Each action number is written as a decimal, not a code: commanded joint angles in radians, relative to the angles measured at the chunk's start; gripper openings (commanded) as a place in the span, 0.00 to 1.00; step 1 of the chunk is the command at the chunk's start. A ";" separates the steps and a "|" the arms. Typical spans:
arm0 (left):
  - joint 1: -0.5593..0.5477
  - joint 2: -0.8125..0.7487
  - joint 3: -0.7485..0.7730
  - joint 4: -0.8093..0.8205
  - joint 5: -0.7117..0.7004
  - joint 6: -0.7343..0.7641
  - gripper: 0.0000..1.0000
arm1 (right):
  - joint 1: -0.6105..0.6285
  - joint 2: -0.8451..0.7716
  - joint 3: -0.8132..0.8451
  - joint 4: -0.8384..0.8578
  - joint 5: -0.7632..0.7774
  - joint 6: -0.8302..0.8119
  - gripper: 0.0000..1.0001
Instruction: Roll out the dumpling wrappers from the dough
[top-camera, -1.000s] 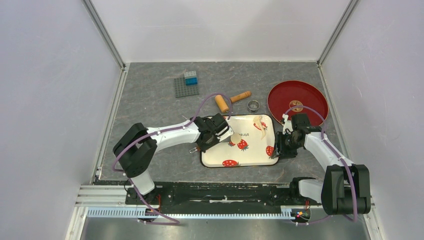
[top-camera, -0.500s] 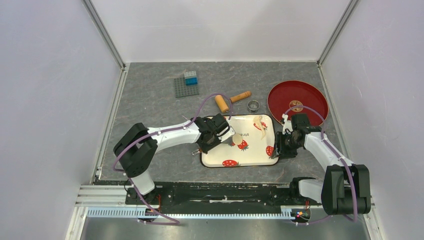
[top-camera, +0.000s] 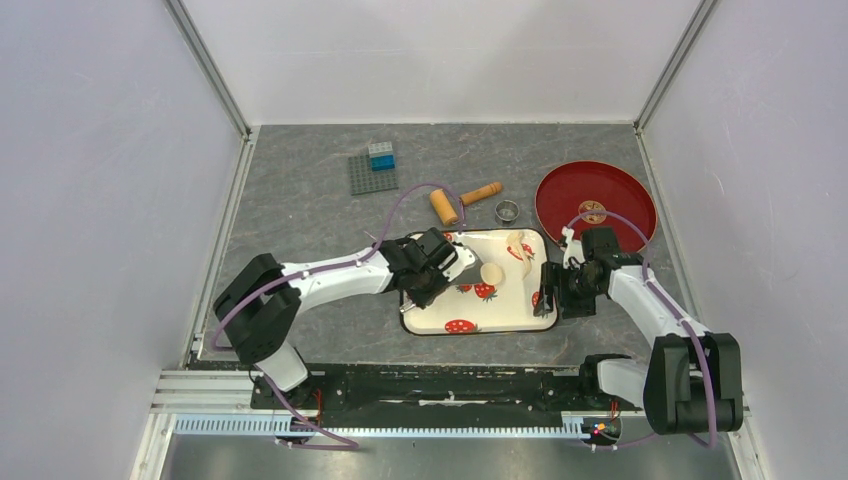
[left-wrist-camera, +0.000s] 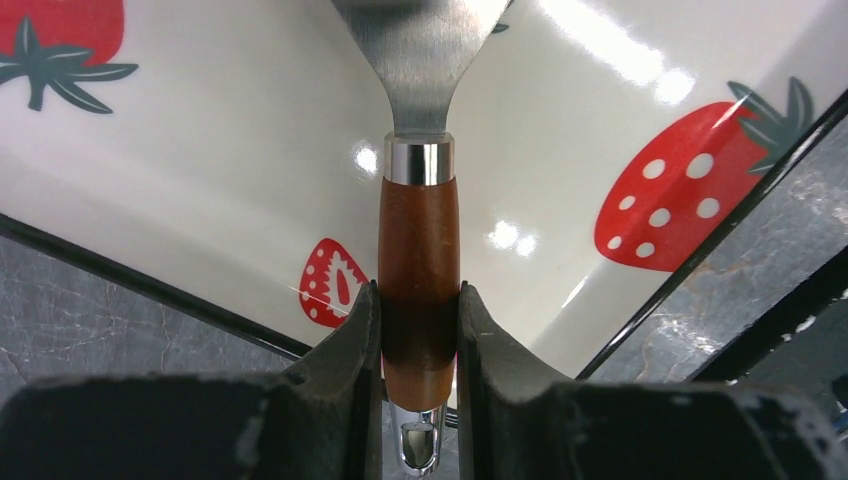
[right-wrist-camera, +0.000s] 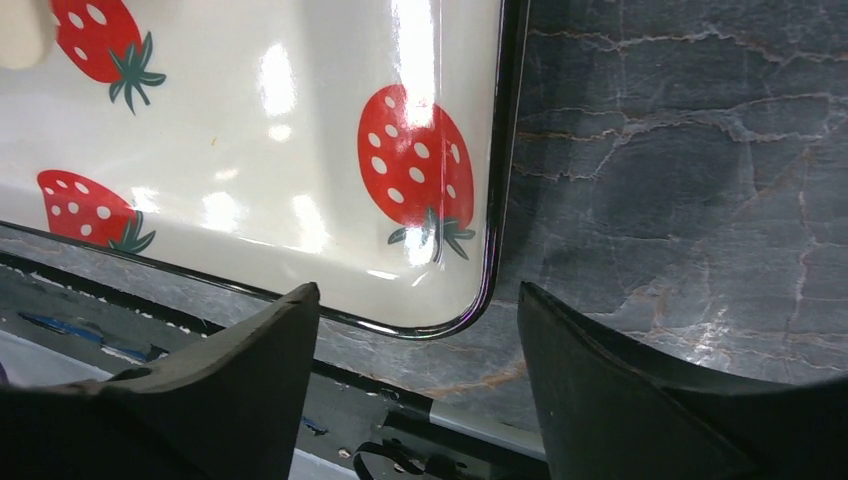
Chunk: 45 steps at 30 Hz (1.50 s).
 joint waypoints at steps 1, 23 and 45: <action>0.006 -0.089 -0.026 0.113 0.035 -0.075 0.02 | 0.002 -0.032 0.053 -0.006 -0.011 -0.015 0.77; 0.076 -0.326 -0.127 0.124 0.092 -0.170 0.02 | 0.002 0.373 0.606 -0.032 0.190 -0.035 0.96; 0.104 -0.393 -0.200 0.143 0.090 -0.192 0.02 | 0.048 0.651 0.656 -0.049 -0.022 -0.086 0.96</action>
